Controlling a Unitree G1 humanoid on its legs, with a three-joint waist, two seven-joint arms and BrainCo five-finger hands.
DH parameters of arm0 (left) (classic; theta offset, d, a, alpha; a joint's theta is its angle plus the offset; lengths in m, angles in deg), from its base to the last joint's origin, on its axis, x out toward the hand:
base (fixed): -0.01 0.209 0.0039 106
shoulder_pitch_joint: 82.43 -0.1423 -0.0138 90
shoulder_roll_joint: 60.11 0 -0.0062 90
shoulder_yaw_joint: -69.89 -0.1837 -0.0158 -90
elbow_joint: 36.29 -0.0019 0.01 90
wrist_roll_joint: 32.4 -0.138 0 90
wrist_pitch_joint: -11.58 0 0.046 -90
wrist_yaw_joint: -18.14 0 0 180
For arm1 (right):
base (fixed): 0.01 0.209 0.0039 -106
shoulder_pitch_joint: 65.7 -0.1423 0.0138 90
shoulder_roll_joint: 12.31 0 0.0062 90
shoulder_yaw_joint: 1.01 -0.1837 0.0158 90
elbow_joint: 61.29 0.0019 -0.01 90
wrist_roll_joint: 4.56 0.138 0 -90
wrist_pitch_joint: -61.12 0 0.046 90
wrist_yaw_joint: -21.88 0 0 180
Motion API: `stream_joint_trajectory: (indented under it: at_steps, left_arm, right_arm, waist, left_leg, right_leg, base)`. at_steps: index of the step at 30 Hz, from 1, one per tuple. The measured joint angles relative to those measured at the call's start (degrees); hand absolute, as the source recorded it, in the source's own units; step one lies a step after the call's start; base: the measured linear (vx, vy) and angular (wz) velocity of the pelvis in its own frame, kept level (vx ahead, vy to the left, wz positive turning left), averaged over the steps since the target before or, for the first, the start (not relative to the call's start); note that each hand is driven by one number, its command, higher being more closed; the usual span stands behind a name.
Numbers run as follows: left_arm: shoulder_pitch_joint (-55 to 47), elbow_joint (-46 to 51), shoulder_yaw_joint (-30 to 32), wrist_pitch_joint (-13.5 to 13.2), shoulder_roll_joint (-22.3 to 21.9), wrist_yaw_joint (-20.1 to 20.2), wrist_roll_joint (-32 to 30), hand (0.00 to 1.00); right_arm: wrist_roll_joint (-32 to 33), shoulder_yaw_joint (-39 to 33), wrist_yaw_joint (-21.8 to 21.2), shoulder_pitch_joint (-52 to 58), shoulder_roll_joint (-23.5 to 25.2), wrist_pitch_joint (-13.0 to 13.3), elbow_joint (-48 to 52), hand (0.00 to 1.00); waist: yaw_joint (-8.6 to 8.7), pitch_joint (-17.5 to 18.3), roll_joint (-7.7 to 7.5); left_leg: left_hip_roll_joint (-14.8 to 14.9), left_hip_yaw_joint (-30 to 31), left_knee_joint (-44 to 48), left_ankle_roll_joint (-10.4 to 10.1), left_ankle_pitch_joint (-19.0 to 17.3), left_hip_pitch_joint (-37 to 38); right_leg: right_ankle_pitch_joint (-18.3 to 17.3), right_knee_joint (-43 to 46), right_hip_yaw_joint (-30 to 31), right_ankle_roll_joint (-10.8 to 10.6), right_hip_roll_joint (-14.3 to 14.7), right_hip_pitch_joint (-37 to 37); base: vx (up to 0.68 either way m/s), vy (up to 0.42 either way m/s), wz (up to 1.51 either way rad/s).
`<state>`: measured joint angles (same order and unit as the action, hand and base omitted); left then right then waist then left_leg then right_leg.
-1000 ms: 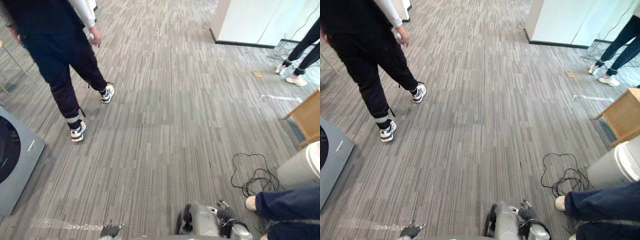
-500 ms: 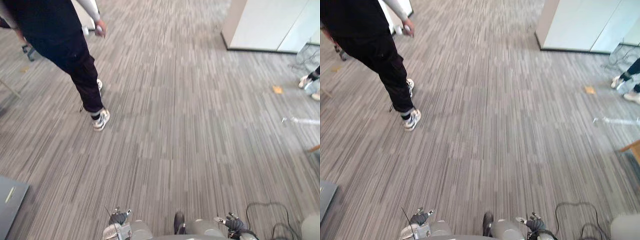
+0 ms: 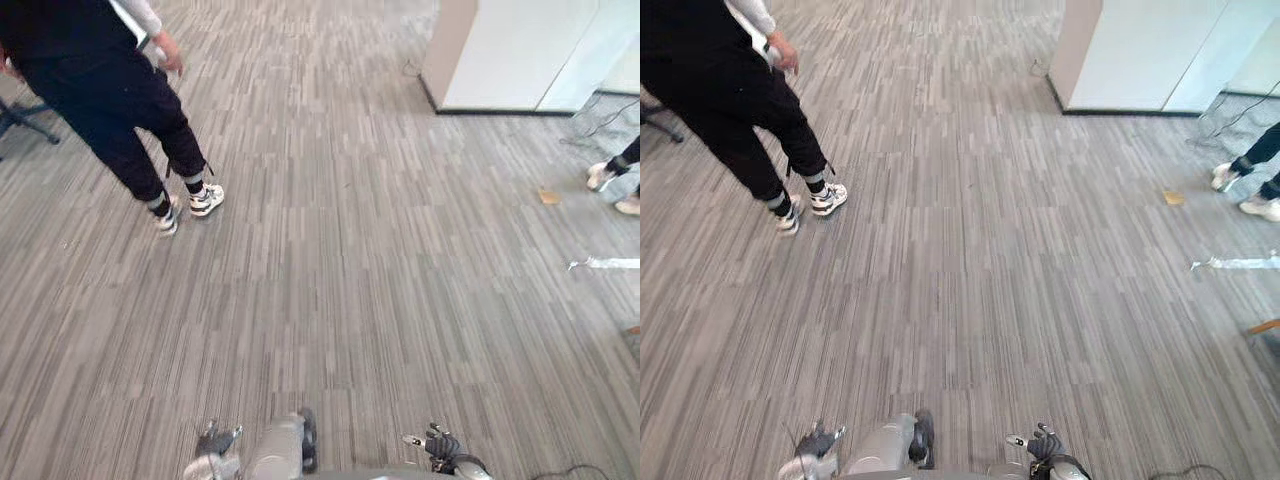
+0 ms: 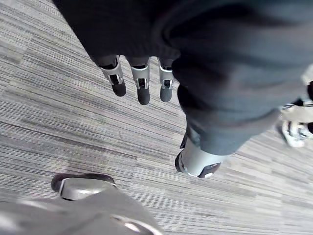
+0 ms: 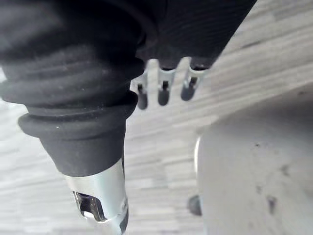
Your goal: Organize washtable
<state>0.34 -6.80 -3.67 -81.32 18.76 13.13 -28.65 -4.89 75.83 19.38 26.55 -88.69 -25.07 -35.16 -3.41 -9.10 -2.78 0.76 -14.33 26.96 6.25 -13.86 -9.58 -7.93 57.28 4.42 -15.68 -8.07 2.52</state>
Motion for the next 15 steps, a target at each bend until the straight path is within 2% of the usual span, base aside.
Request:
stream_joint_trajectory:
  at_steps: [1,2,3,4,6,7,8,10,11,12,13,14,15]
  left_arm:
    - [-0.81,-0.04,-0.03,0.28,0.00,0.00,0.03,0.00]
    - [-0.87,-0.08,-0.16,0.28,0.04,0.00,0.02,0.00]
    - [-0.72,-0.04,-0.42,0.25,0.02,0.01,0.02,0.00]
    - [-0.58,0.02,-0.71,0.25,-0.02,0.03,-0.07,0.00]
    - [0.17,0.31,-0.87,0.20,-0.16,-0.01,-0.07,0.00]
    - [1.12,0.39,-1.28,0.15,-0.32,-0.10,-0.07,0.00]
    - [2.15,0.51,-1.36,0.11,-1.01,-0.17,-0.07,0.00]
    - [1.90,2.13,-1.16,-0.16,-2.34,-0.32,-0.06,0.00]
    - [1.72,2.56,-1.09,-0.20,-2.54,-0.37,-0.06,0.00]
    - [1.22,2.76,-1.08,-0.23,-2.70,-0.36,-0.11,0.00]
    - [0.45,2.80,-1.06,-0.21,-3.20,-0.38,-0.26,0.00]
    - [-0.64,2.98,-0.55,-0.26,-3.49,-0.36,-0.46,0.00]
    - [-1.15,3.51,0.46,-0.24,-3.78,-0.27,-0.50,0.00]
  right_arm:
    - [-0.01,-0.92,-0.37,-0.02,-0.04,0.19,0.23,0.00]
    - [-0.02,-1.17,-0.41,-0.03,-0.13,0.23,0.23,0.00]
    - [-0.01,-1.79,-0.60,-0.08,-0.28,0.28,0.26,0.00]
    - [0.02,-3.36,-1.01,-0.07,-0.39,0.33,0.67,0.00]
    - [0.00,-5.66,-1.07,0.01,-0.67,0.23,1.15,0.00]
    - [0.03,-6.28,-0.62,0.73,-1.37,0.04,1.14,0.00]
    - [0.22,-6.61,-0.07,2.04,-1.75,-0.27,1.21,0.00]
    - [0.39,-7.21,0.04,4.20,-1.49,-0.32,2.40,0.00]
    - [0.40,-7.22,0.04,4.81,-1.31,-0.30,2.54,0.00]
    - [0.39,-7.05,0.04,6.10,-0.86,-0.36,2.48,0.00]
    - [0.32,-7.04,-0.03,6.81,-1.14,-0.61,2.52,0.00]
    - [0.15,-6.74,-0.03,7.09,-0.90,-0.79,2.34,0.00]
    - [0.09,-6.72,0.02,7.62,-0.83,-1.25,2.15,0.00]
  waist:
    - [0.89,0.09,-0.09]
    - [0.82,0.08,-0.05]
    - [0.86,0.08,0.14]
    - [1.21,0.11,0.57]
    - [2.59,0.05,0.84]
    - [2.98,-0.14,1.20]
    - [2.89,-0.61,1.97]
    - [2.81,-0.90,2.67]
    - [2.78,-0.88,2.64]
    - [3.00,-0.40,2.47]
    - [3.61,0.32,3.40]
    - [3.80,1.05,3.54]
    - [4.19,2.04,3.51]
  left_leg:
    - [-0.84,0.33,-2.21,0.33,-0.91,4.62]
    - [-1.16,0.36,-4.22,0.31,-0.94,7.17]
    - [-1.35,0.52,-7.08,0.24,-0.97,10.36]
    - [-1.34,1.17,-9.71,0.02,-1.10,12.88]
    - [-1.29,3.39,-11.29,-0.79,-1.74,15.19]
    - [-1.17,4.78,-11.99,-1.52,-2.16,16.58]
    - [-0.58,6.10,-12.40,-2.82,-3.06,18.29]
    - [0.70,6.76,-12.21,-5.07,-5.64,20.94]
    - [1.06,7.14,-11.99,-5.73,-6.78,21.94]
    - [2.41,8.13,-12.06,-7.88,-9.58,25.01]
    - [4.37,8.64,-11.78,-9.52,-10.82,26.45]
    - [5.22,9.43,-9.52,-9.75,-10.90,26.11]
    - [6.67,9.44,-3.86,-10.70,-10.37,23.91]
  right_leg:
    - [-1.42,5.38,-4.61,2.19,-2.03,2.55]
    - [-2.86,5.88,-6.49,4.25,-2.53,3.75]
    - [-5.03,4.35,-8.90,7.71,-2.60,5.97]
    - [-6.69,-0.99,-11.99,10.04,-2.37,8.90]
    - [-7.63,-13.43,-14.50,10.19,-1.91,12.66]
    - [-6.42,-24.08,-14.71,10.77,-1.85,13.86]
    - [-2.81,-34.26,-14.41,11.15,-1.88,13.97]
    - [1.70,-43.24,-13.66,11.64,-1.71,13.79]
    - [2.64,-44.24,-13.50,11.92,-1.86,13.85]
    - [2.94,-42.52,-13.38,11.97,-1.55,13.85]
    - [5.40,-40.01,-13.22,12.44,-0.03,13.90]
    - [7.10,-38.73,-13.47,12.48,0.59,13.84]
    - [10.35,-37.34,-13.51,13.12,1.53,13.83]
  base:
    - [0.51,0.165,0.06]
    - [0.49,0.124,0.13]
    - [0.43,0.084,0.10]
    - [0.46,0.068,0.27]
    - [0.39,0.012,0.56]
    - [0.47,-0.034,0.79]
    - [0.47,-0.044,0.81]
    - [0.48,-0.107,0.49]
    - [0.62,-0.246,0.41]
    - [0.68,-0.336,0.46]
    - [0.63,-0.322,0.50]
    - [0.52,-0.277,0.39]
    - [0.51,-0.295,0.18]
